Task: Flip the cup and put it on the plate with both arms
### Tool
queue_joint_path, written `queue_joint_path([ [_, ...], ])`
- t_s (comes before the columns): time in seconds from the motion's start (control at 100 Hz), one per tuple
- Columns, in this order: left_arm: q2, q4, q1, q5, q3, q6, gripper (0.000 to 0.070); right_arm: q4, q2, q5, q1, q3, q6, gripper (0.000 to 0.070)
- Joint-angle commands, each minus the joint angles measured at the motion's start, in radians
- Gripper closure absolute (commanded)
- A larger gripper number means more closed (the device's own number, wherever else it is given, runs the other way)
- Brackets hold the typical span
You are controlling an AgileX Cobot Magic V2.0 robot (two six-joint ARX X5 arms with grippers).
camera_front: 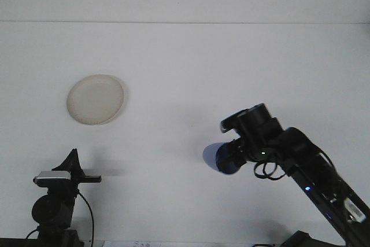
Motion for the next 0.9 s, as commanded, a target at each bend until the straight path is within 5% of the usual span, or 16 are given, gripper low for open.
queue_joint_path([
  [0.0,-0.002,0.014,0.001,0.000,-0.019,-0.010,0.0685,-0.023,0.066,0.013,0.063,0.042,-0.021,0.0697],
  [0.67,-0.002,0.014,0.001,0.000,-0.019,-0.010,0.0685,-0.087,0.398,0.031,0.237,0.112,-0.106,0.0686],
  [0.73,-0.002,0.014,0.001,0.000,-0.019,-0.010,0.0685,-0.083,0.398,0.031,0.237,0.112,-0.106,0.0600],
  [0.84,-0.002,0.014,0.001,0.000,-0.019,-0.010,0.0685,-0.093,0.398,0.029,0.237,0.112,-0.106,0.0301],
  [0.89,-0.002,0.014,0.001,0.000,-0.019,-0.010,0.0685,-0.097,0.397,0.030,0.235,0.112,-0.108,0.0255],
])
